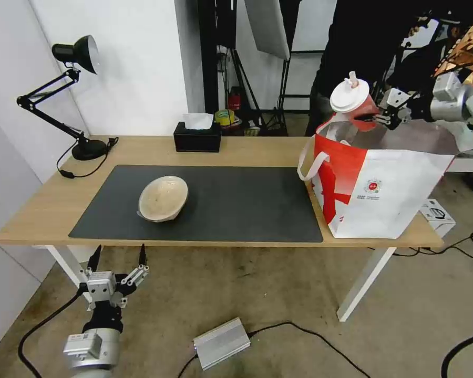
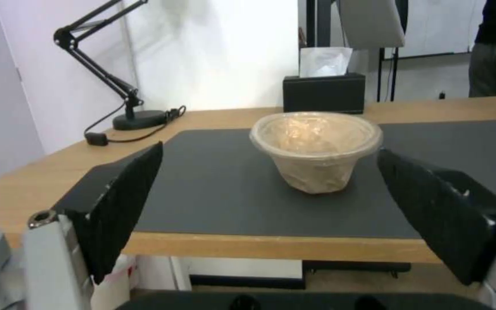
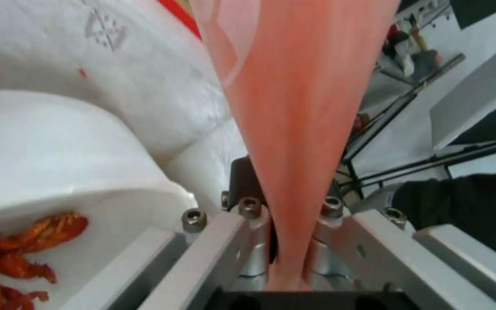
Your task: Pick up the trash from the table and place it into the takeout bag.
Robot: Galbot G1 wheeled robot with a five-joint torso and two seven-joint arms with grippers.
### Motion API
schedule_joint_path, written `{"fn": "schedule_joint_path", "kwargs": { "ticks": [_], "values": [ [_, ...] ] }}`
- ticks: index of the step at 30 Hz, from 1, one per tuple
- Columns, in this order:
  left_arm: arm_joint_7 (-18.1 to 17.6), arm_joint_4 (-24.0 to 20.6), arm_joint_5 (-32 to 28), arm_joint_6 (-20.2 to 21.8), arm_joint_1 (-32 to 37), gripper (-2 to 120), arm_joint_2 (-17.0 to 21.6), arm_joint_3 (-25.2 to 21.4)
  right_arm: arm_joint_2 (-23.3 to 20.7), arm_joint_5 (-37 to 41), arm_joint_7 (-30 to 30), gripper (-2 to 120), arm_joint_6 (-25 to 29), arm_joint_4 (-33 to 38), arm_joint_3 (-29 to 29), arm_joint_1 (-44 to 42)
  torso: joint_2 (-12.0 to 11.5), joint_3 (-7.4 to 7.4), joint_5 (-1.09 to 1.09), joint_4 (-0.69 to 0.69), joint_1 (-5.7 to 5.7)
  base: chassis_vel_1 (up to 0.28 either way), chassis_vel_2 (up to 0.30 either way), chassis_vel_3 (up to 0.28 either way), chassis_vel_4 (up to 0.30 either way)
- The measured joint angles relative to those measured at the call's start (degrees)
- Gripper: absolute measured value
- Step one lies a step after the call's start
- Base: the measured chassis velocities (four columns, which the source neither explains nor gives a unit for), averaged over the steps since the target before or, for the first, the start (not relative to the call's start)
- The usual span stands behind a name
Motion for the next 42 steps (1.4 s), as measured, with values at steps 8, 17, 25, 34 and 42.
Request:
{"fn": "schedule_joint_path", "kwargs": {
  "ticks": [8,17,25,34,42],
  "values": [
    [0.0,-0.3,0.0,0.0,0.0,100,0.0,0.0,-0.4,0.4,-0.1,3,-1.2,2.6,-0.3,-0.3,0.0,0.00,0.00,0.00,0.00,0.000,0.000,0.000,0.000],
    [0.0,-0.3,0.0,0.0,0.2,100,0.0,0.0,-0.5,0.3,-0.6,3,-1.6,2.9,-1.3,-0.5,0.0,0.00,0.00,0.00,0.00,0.000,0.000,0.000,0.000],
    [0.0,-0.4,0.0,0.0,0.0,100,0.1,0.0,-2.2,0.3,-2.2,3,-1.5,2.9,-1.3,-0.5,0.0,0.00,0.00,-0.01,0.00,0.000,0.000,0.000,0.000],
    [0.0,-0.3,0.3,0.0,-0.1,100,0.1,0.5,-4.3,0.3,-3.1,3,-1.2,3.2,-1.2,-0.6,0.0,0.00,0.00,-0.01,0.00,0.000,0.000,0.000,0.000],
    [0.0,-0.3,0.4,0.0,-0.1,100,0.1,0.7,-5.7,0.2,-3.3,3,-0.2,3.2,-1.1,-1.1,0.0,0.00,0.00,-0.01,0.00,0.000,0.000,0.000,0.000]
  ]
}}
